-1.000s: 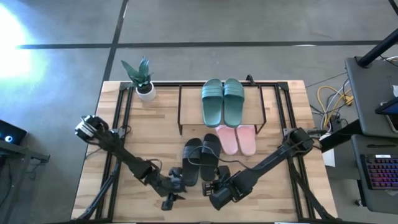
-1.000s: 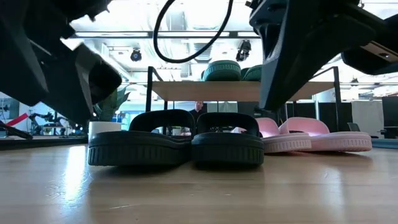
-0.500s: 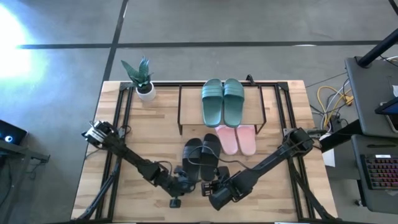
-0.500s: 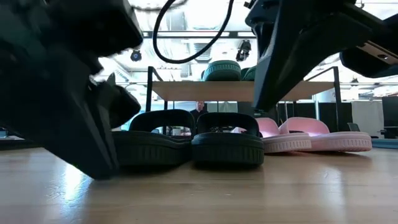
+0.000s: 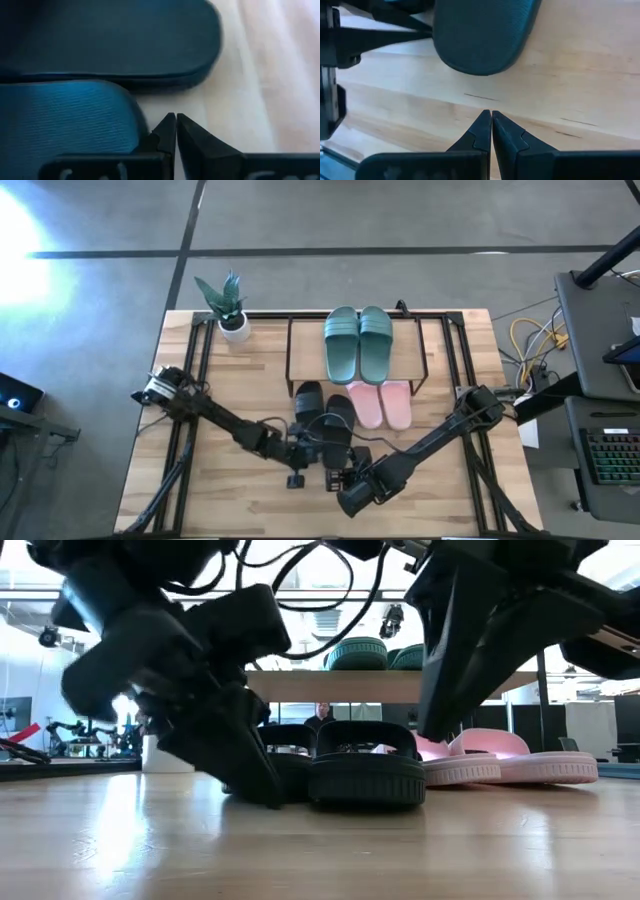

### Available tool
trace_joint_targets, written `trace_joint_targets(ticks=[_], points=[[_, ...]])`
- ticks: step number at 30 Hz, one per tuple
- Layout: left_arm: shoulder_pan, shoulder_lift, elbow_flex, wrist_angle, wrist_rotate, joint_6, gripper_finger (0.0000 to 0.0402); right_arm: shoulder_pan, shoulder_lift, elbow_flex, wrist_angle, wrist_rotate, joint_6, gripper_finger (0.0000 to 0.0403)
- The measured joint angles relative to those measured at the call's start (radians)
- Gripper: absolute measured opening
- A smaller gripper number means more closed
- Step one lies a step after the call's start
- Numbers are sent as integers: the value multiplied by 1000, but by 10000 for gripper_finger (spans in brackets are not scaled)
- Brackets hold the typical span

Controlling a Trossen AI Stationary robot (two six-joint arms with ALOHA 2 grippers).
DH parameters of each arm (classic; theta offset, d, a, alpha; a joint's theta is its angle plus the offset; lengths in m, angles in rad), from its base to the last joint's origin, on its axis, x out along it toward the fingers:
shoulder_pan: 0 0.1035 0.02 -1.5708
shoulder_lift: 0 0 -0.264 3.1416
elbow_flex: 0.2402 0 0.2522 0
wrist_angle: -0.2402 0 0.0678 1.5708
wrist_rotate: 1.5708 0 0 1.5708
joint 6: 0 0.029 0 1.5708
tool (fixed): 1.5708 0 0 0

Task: Pick and place slides into the shelf
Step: Move the black slippers under the shelf

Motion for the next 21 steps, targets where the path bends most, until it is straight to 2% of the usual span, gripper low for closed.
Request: trace_joint_targets(ticks=[4,6,14,21], points=[[-23,-59,-1,4,98,-1,0,0,0,-1,81,1,-36,9],[-46,-89,-7,0,99,-1,0,-3,4,-1,135,-5,-58,9],[-95,-176,-34,-152,-60,-21,0,-11,80,-1,159,7,-45,9],[-95,-198,-80,-185,-67,-80,0,-37,97,-1,53,61,-18,9]])
